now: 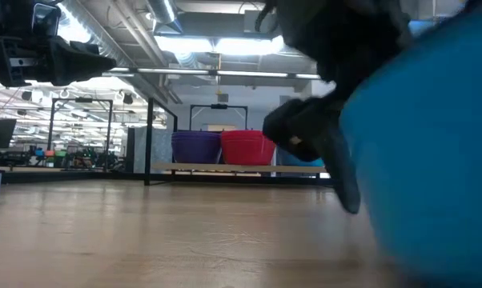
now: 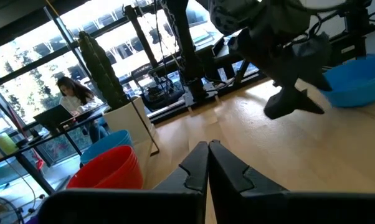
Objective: Pick & Place Mini bowls
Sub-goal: Stack the blue bowl on top of the blue bowl on the shelf
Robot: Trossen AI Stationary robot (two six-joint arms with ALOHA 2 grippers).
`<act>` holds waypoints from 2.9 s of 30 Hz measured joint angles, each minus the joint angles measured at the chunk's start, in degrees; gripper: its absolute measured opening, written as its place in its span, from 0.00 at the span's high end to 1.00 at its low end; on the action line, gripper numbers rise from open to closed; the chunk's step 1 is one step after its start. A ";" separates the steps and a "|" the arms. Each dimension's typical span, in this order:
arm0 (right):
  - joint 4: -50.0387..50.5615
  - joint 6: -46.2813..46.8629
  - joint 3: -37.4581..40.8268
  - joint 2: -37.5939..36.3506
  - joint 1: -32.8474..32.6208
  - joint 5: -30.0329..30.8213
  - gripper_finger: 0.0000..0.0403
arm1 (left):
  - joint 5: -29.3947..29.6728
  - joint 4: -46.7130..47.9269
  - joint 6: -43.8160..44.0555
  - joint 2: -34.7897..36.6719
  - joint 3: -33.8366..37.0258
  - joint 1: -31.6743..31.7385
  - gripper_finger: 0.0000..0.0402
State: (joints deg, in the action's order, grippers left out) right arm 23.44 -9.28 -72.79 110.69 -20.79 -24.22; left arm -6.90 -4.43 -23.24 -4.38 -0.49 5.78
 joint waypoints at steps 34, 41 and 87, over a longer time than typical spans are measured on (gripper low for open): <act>9.59 -6.14 -0.11 -0.18 3.68 11.74 0.57 | 2.82 0.46 0.02 0.00 0.01 0.00 0.99; 12.82 -6.42 -0.09 -0.22 3.91 11.43 0.91 | 2.82 0.48 0.02 0.00 0.00 0.00 0.98; -10.61 13.72 47.90 -97.54 35.38 13.11 0.99 | 2.80 1.20 -0.02 -0.07 0.00 0.00 0.98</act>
State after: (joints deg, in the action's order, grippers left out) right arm 12.83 4.44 -24.90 13.15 14.59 -11.11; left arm -4.10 -3.22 -23.27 -4.45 -0.49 5.78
